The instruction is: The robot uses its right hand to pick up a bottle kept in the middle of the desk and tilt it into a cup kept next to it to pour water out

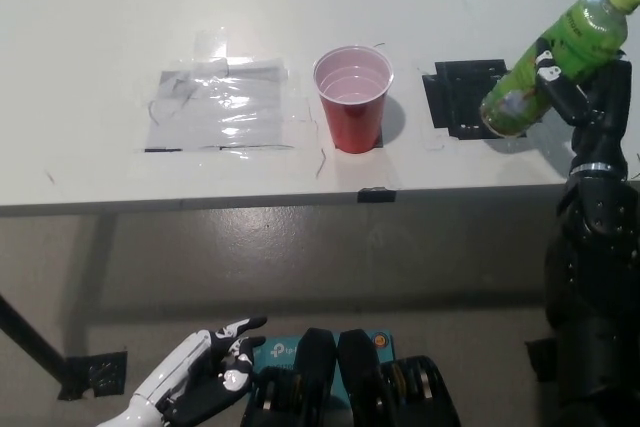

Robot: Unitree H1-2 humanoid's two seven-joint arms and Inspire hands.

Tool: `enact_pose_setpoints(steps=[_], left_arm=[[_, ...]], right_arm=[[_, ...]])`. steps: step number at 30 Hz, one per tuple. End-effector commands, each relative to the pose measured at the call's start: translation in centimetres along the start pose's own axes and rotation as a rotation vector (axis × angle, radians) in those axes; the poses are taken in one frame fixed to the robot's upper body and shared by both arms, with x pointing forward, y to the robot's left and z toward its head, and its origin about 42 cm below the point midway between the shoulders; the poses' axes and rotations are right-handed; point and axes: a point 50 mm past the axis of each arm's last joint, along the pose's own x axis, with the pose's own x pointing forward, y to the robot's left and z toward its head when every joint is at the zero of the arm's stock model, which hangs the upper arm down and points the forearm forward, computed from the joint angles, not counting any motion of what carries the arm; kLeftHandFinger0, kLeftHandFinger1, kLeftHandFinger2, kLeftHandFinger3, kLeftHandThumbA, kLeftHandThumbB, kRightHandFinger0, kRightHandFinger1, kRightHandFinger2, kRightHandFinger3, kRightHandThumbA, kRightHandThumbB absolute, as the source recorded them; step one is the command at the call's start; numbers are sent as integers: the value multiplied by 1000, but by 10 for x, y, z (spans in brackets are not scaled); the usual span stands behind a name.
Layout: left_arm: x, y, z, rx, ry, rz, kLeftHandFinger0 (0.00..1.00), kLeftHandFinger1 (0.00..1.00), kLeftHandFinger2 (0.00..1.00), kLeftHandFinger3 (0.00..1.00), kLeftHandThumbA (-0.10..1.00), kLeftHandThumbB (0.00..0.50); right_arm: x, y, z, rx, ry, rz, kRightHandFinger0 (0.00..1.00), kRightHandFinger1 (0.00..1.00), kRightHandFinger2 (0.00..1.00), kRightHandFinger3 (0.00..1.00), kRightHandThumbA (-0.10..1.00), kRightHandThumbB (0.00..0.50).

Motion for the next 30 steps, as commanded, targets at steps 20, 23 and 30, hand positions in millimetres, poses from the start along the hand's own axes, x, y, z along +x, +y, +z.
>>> enact_pose_setpoints(steps=[20, 23, 30], left_arm=[[3, 7, 11, 26, -20, 5, 733, 950, 1000, 1000, 1000, 330], [1, 8, 10, 27, -17, 7, 731, 947, 1000, 1000, 1000, 324], [1, 9, 10, 27, -15, 5, 730, 944, 1000, 1000, 1000, 311]], right_arm=[[24, -6, 34, -399, -341, 175, 0, 0, 0, 205, -100, 207], [22, -1, 28, -378, -326, 184, 0, 0, 0, 202, -100, 209], [17, -3, 19, -344, -263, 159, 0, 0, 0, 258, -100, 179]])
